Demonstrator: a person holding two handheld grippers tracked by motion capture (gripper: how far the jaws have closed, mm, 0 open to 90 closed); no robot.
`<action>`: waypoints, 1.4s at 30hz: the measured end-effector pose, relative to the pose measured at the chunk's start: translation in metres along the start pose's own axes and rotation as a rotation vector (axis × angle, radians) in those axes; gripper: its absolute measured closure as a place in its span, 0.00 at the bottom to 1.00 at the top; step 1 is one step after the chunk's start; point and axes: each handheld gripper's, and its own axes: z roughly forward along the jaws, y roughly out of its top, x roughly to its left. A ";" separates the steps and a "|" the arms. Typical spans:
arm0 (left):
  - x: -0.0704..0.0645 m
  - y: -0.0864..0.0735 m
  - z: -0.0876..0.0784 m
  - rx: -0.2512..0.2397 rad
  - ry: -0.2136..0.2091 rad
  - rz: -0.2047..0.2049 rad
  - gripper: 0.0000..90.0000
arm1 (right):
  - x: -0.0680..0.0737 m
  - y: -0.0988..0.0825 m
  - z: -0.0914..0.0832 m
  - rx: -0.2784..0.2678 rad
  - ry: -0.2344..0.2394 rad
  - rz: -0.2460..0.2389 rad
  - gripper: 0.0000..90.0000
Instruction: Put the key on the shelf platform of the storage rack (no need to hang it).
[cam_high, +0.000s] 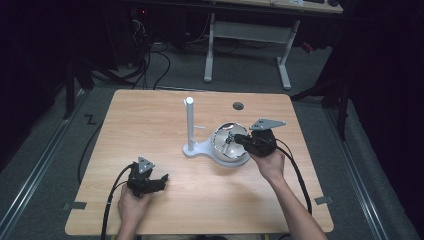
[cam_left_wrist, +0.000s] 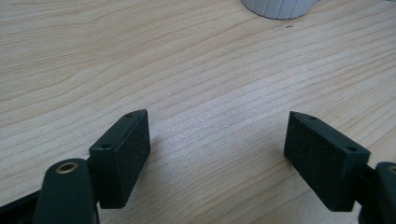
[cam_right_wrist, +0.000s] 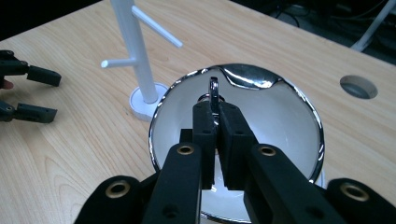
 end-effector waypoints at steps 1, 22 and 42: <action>0.000 0.000 0.000 0.000 0.000 0.000 0.26 | -0.001 0.000 0.001 0.006 0.000 0.007 0.96; 0.000 0.000 0.000 0.000 0.000 0.000 0.25 | -0.023 -0.006 0.018 0.074 -0.034 0.067 0.96; 0.000 0.000 0.000 0.000 0.000 0.001 0.25 | -0.037 -0.013 0.033 0.126 -0.097 0.103 0.95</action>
